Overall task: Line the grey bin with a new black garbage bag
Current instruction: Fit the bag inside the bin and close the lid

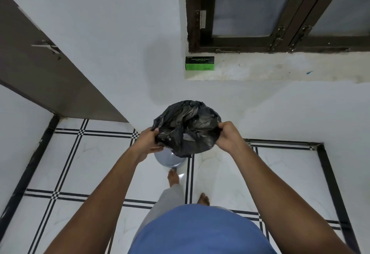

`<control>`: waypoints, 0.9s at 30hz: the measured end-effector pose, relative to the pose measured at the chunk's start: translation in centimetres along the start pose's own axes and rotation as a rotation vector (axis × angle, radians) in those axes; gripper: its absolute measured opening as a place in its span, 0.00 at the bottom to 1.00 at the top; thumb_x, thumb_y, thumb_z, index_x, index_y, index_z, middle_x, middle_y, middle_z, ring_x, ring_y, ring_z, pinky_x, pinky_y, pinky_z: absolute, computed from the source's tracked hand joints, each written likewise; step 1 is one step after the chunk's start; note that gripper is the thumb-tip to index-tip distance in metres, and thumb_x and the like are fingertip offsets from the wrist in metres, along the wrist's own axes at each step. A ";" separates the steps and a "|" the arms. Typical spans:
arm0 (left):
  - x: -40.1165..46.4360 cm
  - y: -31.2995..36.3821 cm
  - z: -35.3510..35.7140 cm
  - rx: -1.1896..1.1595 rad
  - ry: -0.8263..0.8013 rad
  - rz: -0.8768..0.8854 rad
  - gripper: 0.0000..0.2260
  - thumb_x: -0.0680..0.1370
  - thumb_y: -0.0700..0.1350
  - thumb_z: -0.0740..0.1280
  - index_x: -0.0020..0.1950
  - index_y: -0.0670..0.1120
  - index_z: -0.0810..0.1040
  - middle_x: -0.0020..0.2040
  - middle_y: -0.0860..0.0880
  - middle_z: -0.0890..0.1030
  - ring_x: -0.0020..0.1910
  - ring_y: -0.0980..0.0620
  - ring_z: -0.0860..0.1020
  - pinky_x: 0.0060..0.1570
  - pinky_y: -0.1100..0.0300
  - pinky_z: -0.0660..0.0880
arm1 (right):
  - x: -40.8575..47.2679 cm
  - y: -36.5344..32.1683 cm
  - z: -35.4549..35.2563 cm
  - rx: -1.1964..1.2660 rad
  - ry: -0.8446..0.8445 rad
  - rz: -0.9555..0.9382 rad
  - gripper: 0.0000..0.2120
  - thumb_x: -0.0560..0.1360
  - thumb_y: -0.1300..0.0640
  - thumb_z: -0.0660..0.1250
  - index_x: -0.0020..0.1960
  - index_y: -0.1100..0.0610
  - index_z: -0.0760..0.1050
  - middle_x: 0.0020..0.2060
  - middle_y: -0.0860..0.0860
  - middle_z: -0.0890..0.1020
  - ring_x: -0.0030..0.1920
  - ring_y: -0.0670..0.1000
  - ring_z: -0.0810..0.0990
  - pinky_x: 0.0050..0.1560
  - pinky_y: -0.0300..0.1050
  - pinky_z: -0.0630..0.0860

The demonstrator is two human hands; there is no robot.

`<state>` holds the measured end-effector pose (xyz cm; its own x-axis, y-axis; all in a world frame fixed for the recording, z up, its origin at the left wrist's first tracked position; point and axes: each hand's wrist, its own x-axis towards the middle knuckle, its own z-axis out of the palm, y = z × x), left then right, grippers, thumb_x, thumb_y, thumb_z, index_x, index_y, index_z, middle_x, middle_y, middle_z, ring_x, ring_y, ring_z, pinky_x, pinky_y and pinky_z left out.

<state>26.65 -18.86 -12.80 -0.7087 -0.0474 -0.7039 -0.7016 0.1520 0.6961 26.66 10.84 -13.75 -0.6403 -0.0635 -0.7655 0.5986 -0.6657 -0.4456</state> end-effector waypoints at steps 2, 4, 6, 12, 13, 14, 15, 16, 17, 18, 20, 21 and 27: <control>0.4 0.0 -0.5 -0.021 -0.012 -0.005 0.12 0.91 0.47 0.59 0.69 0.49 0.80 0.62 0.43 0.88 0.59 0.41 0.88 0.56 0.44 0.87 | 0.3 -0.3 -0.7 -0.002 -0.012 -0.006 0.20 0.86 0.61 0.56 0.66 0.68 0.83 0.67 0.66 0.84 0.58 0.64 0.87 0.59 0.61 0.85; 0.9 0.2 -0.6 -0.059 -0.003 0.001 0.13 0.91 0.48 0.58 0.68 0.47 0.81 0.60 0.44 0.87 0.59 0.42 0.87 0.52 0.48 0.85 | 0.5 -0.2 -1.1 -0.033 -0.075 -0.012 0.23 0.86 0.52 0.60 0.71 0.64 0.83 0.68 0.64 0.85 0.63 0.64 0.87 0.66 0.61 0.83; 1.8 0.3 -0.6 -0.088 0.029 0.006 0.14 0.91 0.46 0.60 0.67 0.44 0.83 0.58 0.44 0.88 0.57 0.45 0.85 0.51 0.50 0.84 | 0.7 -0.2 -1.2 -0.080 -0.102 -0.019 0.24 0.86 0.47 0.62 0.71 0.61 0.85 0.67 0.61 0.87 0.66 0.63 0.86 0.72 0.62 0.80; 4.0 -0.2 -1.0 -0.168 0.073 0.011 0.10 0.86 0.41 0.67 0.65 0.43 0.84 0.60 0.42 0.89 0.63 0.41 0.85 0.62 0.45 0.83 | 1.1 0.8 -0.9 -0.131 -0.025 -0.001 0.23 0.89 0.46 0.60 0.70 0.59 0.85 0.64 0.60 0.88 0.65 0.62 0.87 0.71 0.60 0.81; 4.1 -0.3 -1.0 -0.165 0.067 0.017 0.11 0.85 0.40 0.67 0.65 0.43 0.84 0.61 0.42 0.89 0.63 0.41 0.85 0.62 0.45 0.83 | 1.0 1.0 -0.8 -0.137 -0.013 0.003 0.23 0.89 0.45 0.60 0.70 0.59 0.85 0.64 0.60 0.89 0.64 0.62 0.87 0.69 0.59 0.82; 4.0 -0.4 -1.0 -0.163 0.061 0.019 0.12 0.85 0.39 0.66 0.65 0.43 0.84 0.61 0.42 0.88 0.62 0.41 0.85 0.60 0.46 0.83 | 0.9 1.3 -0.8 -0.140 -0.010 0.010 0.24 0.89 0.44 0.60 0.69 0.58 0.85 0.63 0.60 0.89 0.64 0.62 0.87 0.68 0.59 0.82; 4.0 -0.5 -0.9 -0.173 0.055 0.017 0.12 0.84 0.38 0.64 0.64 0.43 0.84 0.60 0.41 0.88 0.61 0.41 0.85 0.58 0.47 0.82 | 1.0 1.5 -0.9 -0.144 -0.016 0.012 0.24 0.89 0.42 0.60 0.69 0.58 0.86 0.63 0.59 0.89 0.64 0.62 0.87 0.69 0.60 0.81; 3.9 -0.5 -0.7 -0.194 0.050 0.012 0.13 0.83 0.37 0.63 0.62 0.43 0.85 0.59 0.41 0.88 0.59 0.41 0.85 0.55 0.49 0.82 | 1.1 1.7 -0.9 -0.152 -0.029 0.014 0.26 0.89 0.40 0.60 0.69 0.57 0.86 0.63 0.59 0.89 0.65 0.61 0.88 0.70 0.61 0.81; 3.7 -0.6 -0.6 -0.225 0.052 0.003 0.13 0.83 0.36 0.62 0.59 0.42 0.86 0.57 0.41 0.88 0.57 0.42 0.84 0.53 0.50 0.81 | 1.3 1.9 -1.0 -0.171 -0.035 0.009 0.26 0.89 0.38 0.60 0.69 0.56 0.86 0.62 0.58 0.90 0.65 0.61 0.88 0.71 0.61 0.80; 3.5 -0.6 -0.5 -0.265 0.060 -0.011 0.13 0.83 0.36 0.62 0.56 0.41 0.86 0.55 0.41 0.88 0.55 0.42 0.83 0.51 0.51 0.80 | 1.5 2.1 -1.1 -0.191 -0.028 -0.002 0.26 0.89 0.37 0.60 0.69 0.56 0.86 0.62 0.58 0.90 0.64 0.61 0.88 0.71 0.61 0.81; 3.6 -0.6 -0.6 -0.342 0.050 -0.040 0.11 0.83 0.39 0.63 0.54 0.41 0.85 0.54 0.41 0.87 0.53 0.43 0.83 0.51 0.52 0.79 | 2.3 2.5 -1.1 -0.237 0.022 -0.040 0.25 0.90 0.39 0.60 0.68 0.56 0.85 0.59 0.57 0.91 0.62 0.60 0.89 0.69 0.61 0.82; 3.6 -0.6 -0.7 -0.360 0.011 -0.040 0.11 0.83 0.42 0.64 0.56 0.41 0.85 0.56 0.41 0.88 0.54 0.43 0.84 0.52 0.51 0.79 | 2.8 2.7 -1.2 -0.258 0.045 -0.059 0.24 0.90 0.39 0.60 0.68 0.56 0.85 0.59 0.57 0.91 0.62 0.60 0.89 0.69 0.62 0.82; 5.2 -1.2 -1.1 -0.212 -0.050 0.012 0.15 0.87 0.50 0.67 0.64 0.44 0.89 0.59 0.47 0.91 0.62 0.48 0.87 0.60 0.53 0.81 | 5.0 4.3 -1.0 -0.476 0.129 -0.117 0.22 0.89 0.41 0.62 0.63 0.55 0.87 0.56 0.56 0.91 0.58 0.58 0.91 0.65 0.60 0.85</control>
<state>23.73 -20.37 -17.14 -0.7163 0.0032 -0.6978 -0.6967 -0.0590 0.7149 26.52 8.40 -19.99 -0.6693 0.1038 -0.7357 0.6988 -0.2483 -0.6708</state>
